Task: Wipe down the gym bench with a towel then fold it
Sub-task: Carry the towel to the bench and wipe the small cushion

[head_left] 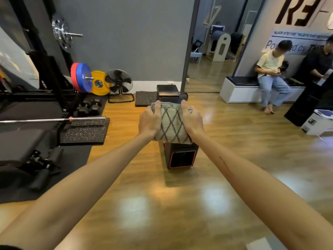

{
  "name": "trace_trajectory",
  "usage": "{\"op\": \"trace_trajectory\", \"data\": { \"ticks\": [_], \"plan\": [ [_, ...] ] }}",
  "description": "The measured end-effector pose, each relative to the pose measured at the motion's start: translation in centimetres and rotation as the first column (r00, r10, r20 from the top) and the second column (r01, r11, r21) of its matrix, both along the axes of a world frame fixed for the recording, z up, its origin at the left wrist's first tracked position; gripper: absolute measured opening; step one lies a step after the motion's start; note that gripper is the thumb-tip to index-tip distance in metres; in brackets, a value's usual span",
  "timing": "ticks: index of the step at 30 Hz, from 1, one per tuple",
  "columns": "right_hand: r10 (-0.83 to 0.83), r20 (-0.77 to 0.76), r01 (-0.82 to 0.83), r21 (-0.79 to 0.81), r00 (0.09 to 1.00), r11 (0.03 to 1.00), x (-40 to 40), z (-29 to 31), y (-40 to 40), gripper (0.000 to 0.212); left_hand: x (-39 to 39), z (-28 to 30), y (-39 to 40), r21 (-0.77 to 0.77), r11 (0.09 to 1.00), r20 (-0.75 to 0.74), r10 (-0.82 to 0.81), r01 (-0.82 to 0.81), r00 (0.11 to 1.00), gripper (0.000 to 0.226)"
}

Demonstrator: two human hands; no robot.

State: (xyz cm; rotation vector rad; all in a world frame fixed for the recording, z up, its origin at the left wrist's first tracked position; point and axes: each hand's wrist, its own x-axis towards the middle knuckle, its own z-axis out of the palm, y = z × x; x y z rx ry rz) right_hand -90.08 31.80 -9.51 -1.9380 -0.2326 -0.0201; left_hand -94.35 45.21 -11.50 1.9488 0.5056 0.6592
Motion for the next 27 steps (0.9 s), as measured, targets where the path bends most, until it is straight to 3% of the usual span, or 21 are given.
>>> {"op": "trace_trajectory", "data": {
  "ticks": [7,13,22,27],
  "plan": [
    [0.111,-0.061,-0.111,0.013,0.992,0.994,12.9,-1.0,-1.0,0.05,12.4,-1.5,-0.4,-0.036,0.995,-0.006,0.09,-0.09,0.996,0.055],
    [0.171,-0.248,-0.18,-0.012,0.953,0.984,27.1,-5.7,0.4,0.108,23.9,-2.7,0.1,-0.047,0.992,0.013,0.115,-0.114,0.993,0.051],
    [0.083,-0.185,-0.086,-0.008,0.979,0.996,43.1,-4.4,2.5,0.061,43.2,-2.5,2.6,-0.012,0.995,-0.065,0.096,-0.097,0.993,0.058],
    [0.103,-0.173,-0.106,-0.003,0.979,0.994,53.0,-5.7,1.6,0.053,52.5,-2.2,1.8,-0.006,0.999,-0.134,0.04,-0.041,0.99,0.057]
  ]
}}
